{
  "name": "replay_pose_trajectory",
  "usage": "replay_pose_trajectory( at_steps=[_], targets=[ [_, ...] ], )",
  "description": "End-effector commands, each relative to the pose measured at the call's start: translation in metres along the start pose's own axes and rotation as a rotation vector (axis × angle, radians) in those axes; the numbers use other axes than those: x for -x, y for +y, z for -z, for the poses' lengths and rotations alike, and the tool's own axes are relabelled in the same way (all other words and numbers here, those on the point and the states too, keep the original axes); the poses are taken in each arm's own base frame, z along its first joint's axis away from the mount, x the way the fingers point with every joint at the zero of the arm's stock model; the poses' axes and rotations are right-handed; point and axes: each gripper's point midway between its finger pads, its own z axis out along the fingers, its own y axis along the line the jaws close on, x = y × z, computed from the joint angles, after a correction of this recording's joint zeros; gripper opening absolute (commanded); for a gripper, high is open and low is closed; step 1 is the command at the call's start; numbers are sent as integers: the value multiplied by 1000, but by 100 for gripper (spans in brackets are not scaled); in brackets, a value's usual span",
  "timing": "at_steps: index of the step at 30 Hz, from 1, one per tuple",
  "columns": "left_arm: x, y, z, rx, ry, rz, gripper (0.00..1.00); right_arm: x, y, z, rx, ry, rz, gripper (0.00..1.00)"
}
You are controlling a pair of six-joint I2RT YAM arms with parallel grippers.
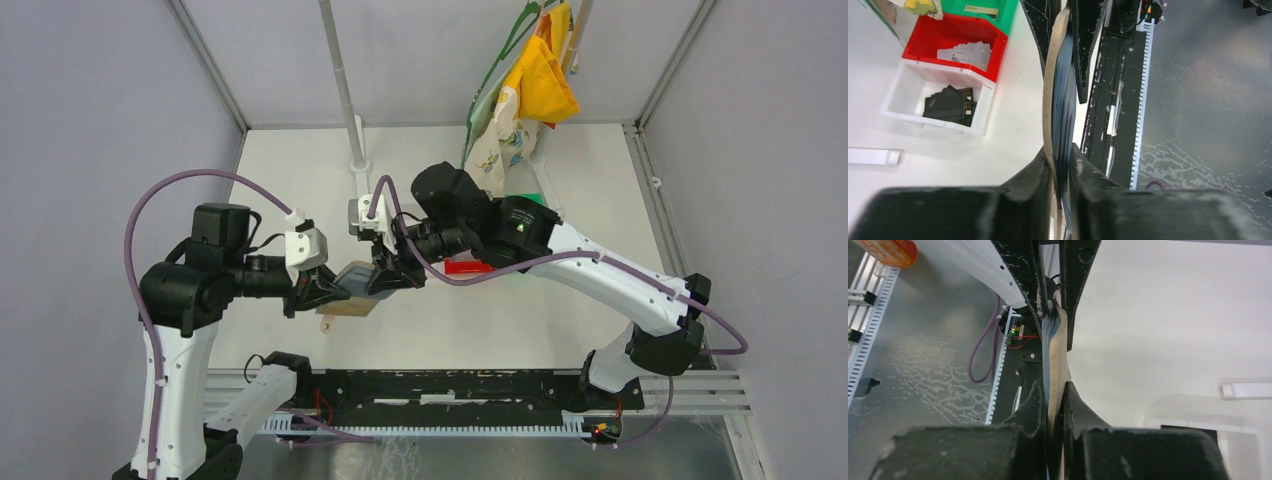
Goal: Take the credit cards out of the card holder
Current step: Remove the credit card from the card holder.
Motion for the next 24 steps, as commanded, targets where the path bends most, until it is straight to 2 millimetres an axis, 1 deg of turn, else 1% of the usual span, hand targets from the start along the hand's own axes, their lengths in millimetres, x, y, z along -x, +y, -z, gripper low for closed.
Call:
replay_pose_trajectory(
  at_steps=[1, 2, 3, 4, 5, 6, 8, 9, 11, 14, 16, 17, 21, 24],
  targets=[
    [27, 0, 4, 2, -83, -53, 45, 44, -4, 16, -68, -166, 61, 0],
    [29, 2, 3, 10, -93, -45, 62, 51, -4, 21, -86, -214, 66, 0],
    [31, 3, 2, 15, -105, -25, 74, 59, -3, 28, -105, -267, 61, 0],
    [34, 3, 1, 15, -124, -5, 82, 69, -1, 37, -118, -342, 69, 0],
    [36, 1, 0, 10, -145, 26, 85, 77, 5, 47, -119, -408, 75, 0],
    [39, 0, 0, 5, -167, 33, 86, 83, 10, 54, -114, -476, 58, 0],
    [45, -6, 0, -18, -206, 49, 86, 94, 18, 73, -124, -593, 33, 0],
    [49, -10, 0, -37, -223, 52, 85, 99, 20, 83, -136, -651, 19, 0],
    [57, -17, 2, -81, -249, 69, 82, 97, 28, 93, -117, -747, -17, 0],
    [66, -27, 3, -154, -280, 92, 70, 96, 40, 107, -70, -870, -73, 0],
    [72, -31, 5, -193, -293, 109, 63, 94, 43, 111, -52, -924, -107, 0],
    [75, -34, 6, -208, -300, 113, 59, 96, 46, 116, -37, -955, -115, 0],
    [89, -42, 12, -266, -332, 125, 50, 93, 50, 115, 5, -988, -153, 0],
    [98, -49, 17, -309, -353, 131, 39, 89, 49, 115, 6, -1017, -177, 0]
  ],
)
